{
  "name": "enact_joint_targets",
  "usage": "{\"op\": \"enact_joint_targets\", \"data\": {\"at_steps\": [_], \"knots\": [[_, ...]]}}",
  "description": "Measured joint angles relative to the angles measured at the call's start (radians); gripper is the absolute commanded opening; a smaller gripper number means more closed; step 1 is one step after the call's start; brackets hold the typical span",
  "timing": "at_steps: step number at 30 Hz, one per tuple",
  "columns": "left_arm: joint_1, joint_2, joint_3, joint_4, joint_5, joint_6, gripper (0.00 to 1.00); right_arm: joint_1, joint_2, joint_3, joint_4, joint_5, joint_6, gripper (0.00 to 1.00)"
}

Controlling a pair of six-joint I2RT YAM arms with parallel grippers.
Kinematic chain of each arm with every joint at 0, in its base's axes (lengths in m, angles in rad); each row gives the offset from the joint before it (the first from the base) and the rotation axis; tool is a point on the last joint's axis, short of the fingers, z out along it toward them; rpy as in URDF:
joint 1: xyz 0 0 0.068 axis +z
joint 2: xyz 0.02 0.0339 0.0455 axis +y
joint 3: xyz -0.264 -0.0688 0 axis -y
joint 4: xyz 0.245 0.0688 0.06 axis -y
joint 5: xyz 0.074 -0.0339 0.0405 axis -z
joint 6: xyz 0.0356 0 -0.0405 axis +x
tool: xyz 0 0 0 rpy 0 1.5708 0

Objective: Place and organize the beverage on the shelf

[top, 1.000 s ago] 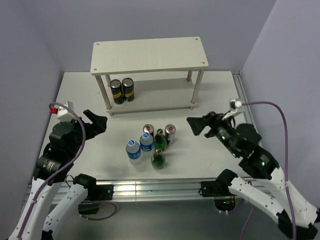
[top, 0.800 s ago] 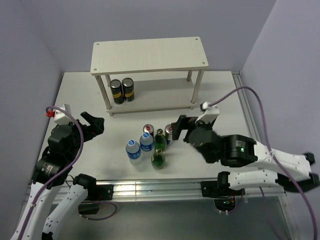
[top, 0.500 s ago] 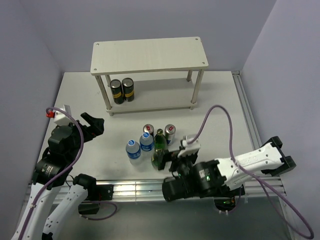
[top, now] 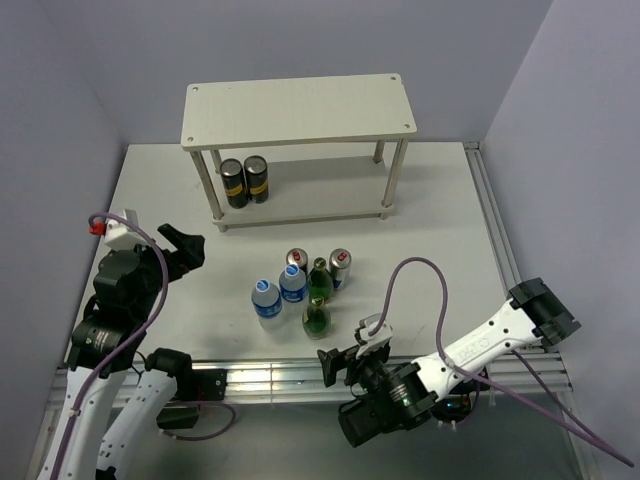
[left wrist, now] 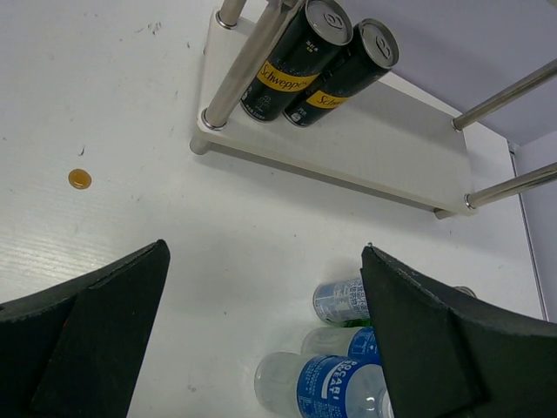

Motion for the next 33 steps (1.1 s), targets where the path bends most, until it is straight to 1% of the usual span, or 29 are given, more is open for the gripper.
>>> {"op": "enact_joint_targets", "data": {"at_steps": [1,3,5,7,9,12,17,23,33], "knots": [[0.004,-0.001,-0.001,0.003,0.003,0.001,0.99,-0.007,0.000,-0.032,0.064,-0.008,-0.034,1.00],[0.006,-0.001,-0.003,0.006,0.011,0.006,0.99,-0.032,-0.027,-0.117,0.246,-0.041,-0.153,1.00],[0.008,-0.001,-0.003,0.009,0.019,0.008,0.99,-0.086,-0.082,-0.228,0.425,-0.086,-0.274,1.00],[0.011,-0.001,-0.004,0.010,0.027,0.011,0.99,-0.148,-0.120,-0.305,0.554,-0.129,-0.385,1.00],[0.016,-0.002,-0.004,0.010,0.031,0.013,0.99,-0.197,-0.124,-0.340,0.677,-0.167,-0.486,1.00],[0.021,-0.006,-0.005,0.011,0.036,0.015,0.99,-0.244,-0.084,-0.339,0.817,-0.201,-0.594,1.00],[0.028,-0.007,-0.008,0.013,0.043,0.015,0.99,-0.274,0.025,-0.312,0.951,-0.234,-0.696,1.00],[0.037,-0.011,-0.009,0.019,0.057,0.017,0.99,-0.298,0.058,-0.315,1.048,-0.249,-0.747,1.00],[0.064,-0.020,-0.011,0.037,0.083,0.026,0.99,-0.435,0.161,-0.355,1.274,-0.281,-0.872,1.00]]}}
